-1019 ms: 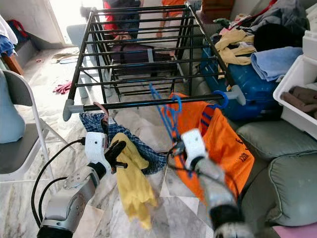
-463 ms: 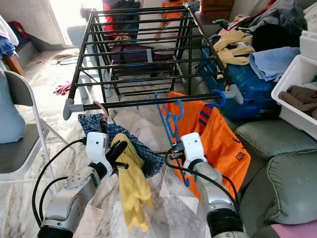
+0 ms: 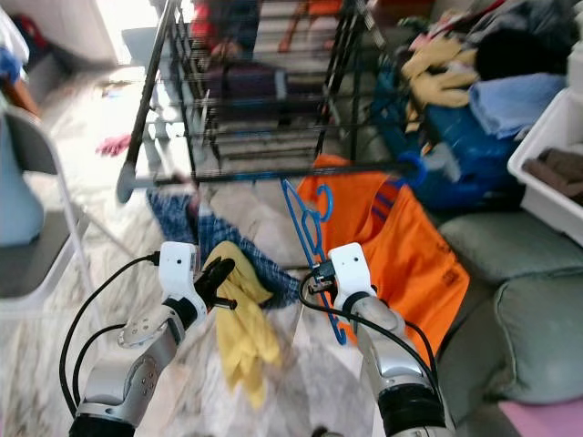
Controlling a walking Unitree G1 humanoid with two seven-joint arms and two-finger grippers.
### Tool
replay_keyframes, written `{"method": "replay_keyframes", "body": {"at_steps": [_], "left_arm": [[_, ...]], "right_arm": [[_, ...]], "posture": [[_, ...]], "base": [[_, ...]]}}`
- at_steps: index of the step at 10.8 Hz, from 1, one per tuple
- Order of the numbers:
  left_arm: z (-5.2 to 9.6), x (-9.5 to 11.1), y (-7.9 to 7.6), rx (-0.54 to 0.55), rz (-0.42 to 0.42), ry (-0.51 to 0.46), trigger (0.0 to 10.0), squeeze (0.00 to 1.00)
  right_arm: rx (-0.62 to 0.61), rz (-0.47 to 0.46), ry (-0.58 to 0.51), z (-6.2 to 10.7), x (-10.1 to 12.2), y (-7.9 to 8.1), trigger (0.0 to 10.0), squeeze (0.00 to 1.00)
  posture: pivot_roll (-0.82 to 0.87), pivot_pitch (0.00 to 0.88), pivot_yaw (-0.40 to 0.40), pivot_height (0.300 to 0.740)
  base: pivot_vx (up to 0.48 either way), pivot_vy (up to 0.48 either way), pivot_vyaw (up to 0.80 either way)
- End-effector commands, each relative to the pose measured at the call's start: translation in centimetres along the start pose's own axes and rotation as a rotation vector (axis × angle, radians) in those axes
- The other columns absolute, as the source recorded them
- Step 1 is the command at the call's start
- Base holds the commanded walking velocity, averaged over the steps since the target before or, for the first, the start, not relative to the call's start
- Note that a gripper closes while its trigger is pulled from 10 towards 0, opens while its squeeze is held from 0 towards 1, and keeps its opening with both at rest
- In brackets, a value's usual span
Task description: Hang hanger
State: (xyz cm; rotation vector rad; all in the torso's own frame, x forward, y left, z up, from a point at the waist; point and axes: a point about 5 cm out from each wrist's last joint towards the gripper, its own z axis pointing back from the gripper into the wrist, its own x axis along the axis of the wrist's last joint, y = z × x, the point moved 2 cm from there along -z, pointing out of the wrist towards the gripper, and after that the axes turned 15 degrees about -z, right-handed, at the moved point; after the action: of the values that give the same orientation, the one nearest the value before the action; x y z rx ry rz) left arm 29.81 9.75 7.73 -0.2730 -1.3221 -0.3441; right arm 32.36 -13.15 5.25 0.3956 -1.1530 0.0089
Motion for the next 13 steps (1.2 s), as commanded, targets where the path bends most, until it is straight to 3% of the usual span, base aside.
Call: {"method": "replay_keyframes", "body": {"at_steps": [1,13], "left_arm": [[-0.07,0.93,0.06,0.004,-0.018,-0.036,10.0,0.0],[0.0,0.86,-0.07,0.006,-0.021,-0.028,10.0,0.0]], "right_arm": [[0.002,0.004,-0.051,0.05,1.13,0.31,10.0,0.0],[-0.005,0.022,-0.062,-0.27,1.43,0.5,10.0,0.0]], "posture": [[-0.08,0.0,0.006,0.74],[-0.08,0.0,0.002,0.74]], "base": [[-0.27,0.0,0.0],[-0.26,0.0,0.0]]}}
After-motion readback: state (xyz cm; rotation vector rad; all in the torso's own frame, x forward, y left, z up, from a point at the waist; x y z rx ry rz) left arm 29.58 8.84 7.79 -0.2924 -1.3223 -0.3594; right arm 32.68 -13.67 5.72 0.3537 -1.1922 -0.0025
